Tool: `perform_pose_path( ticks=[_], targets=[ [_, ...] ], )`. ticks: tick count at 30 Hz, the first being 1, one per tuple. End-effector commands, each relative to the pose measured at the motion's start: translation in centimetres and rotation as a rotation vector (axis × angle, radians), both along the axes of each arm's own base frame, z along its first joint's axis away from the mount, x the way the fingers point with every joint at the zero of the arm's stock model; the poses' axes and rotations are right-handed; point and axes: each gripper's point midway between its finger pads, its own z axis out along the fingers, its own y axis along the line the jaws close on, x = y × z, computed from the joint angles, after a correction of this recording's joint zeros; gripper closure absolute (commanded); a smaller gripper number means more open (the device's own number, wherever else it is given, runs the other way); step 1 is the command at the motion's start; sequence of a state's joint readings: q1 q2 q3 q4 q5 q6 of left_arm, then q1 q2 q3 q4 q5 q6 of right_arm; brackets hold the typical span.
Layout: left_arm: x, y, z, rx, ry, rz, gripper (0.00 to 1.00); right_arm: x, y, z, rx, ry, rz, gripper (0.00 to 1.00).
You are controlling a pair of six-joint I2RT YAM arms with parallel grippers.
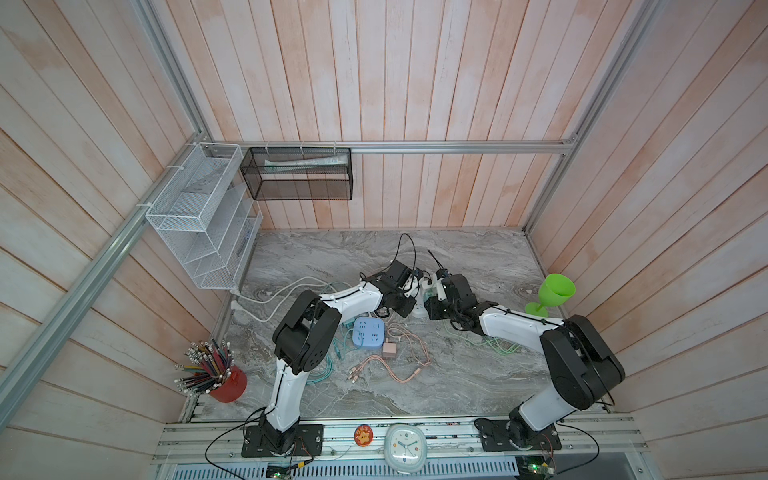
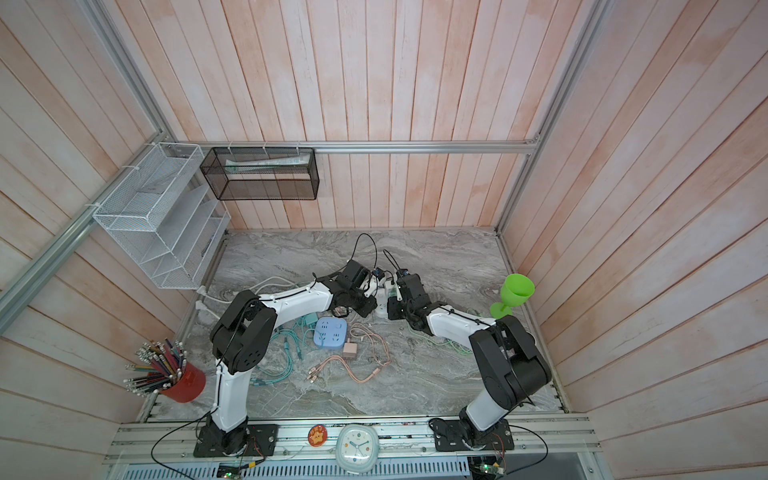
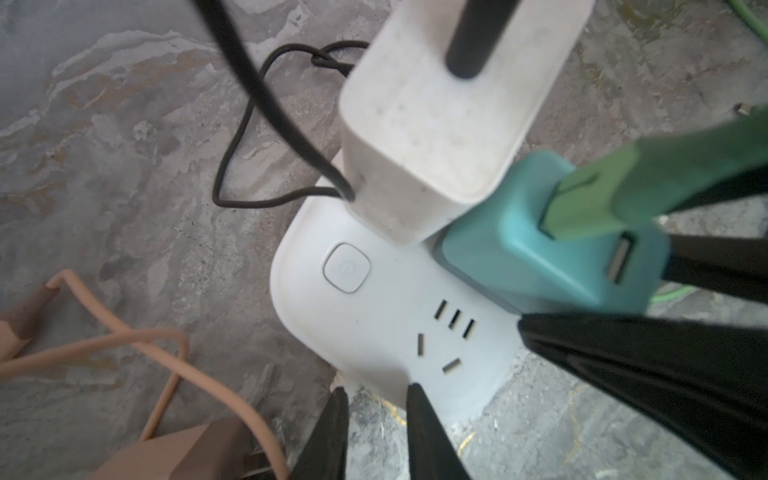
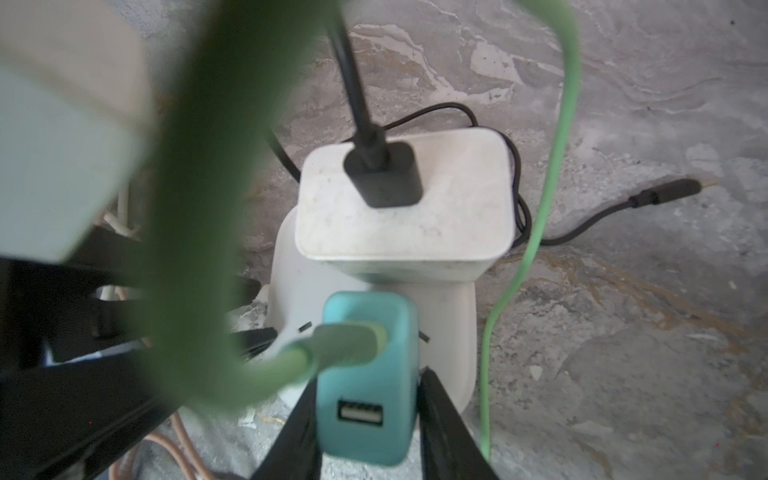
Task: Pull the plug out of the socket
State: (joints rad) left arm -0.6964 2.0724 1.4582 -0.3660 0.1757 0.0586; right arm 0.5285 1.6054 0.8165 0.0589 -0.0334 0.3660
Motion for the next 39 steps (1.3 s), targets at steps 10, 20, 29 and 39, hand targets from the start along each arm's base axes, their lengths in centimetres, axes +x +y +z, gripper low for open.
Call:
perform_pose_path(
  ticks=[10,20,29,39],
  targets=[
    [-1.1,0.0,-3.1,0.042,0.122,0.002,0.73,0.7,1.3,-0.2,-0.076,-0.023,0.053,0.70],
    [-1.2,-0.5,-3.9,0.048,0.179,0.012,0.72,1.3,1.7,0.6,-0.132,-0.060,0.072,0.83],
    [-0.9,-0.5,-4.1,0.069,0.199,0.017,0.72,1.4,2.1,1.9,-0.115,-0.092,0.083,0.88],
    [-1.2,-0.2,-5.1,0.125,0.213,0.018,0.72,1.9,2.5,3.2,-0.090,-0.100,0.074,0.90]
  ],
)
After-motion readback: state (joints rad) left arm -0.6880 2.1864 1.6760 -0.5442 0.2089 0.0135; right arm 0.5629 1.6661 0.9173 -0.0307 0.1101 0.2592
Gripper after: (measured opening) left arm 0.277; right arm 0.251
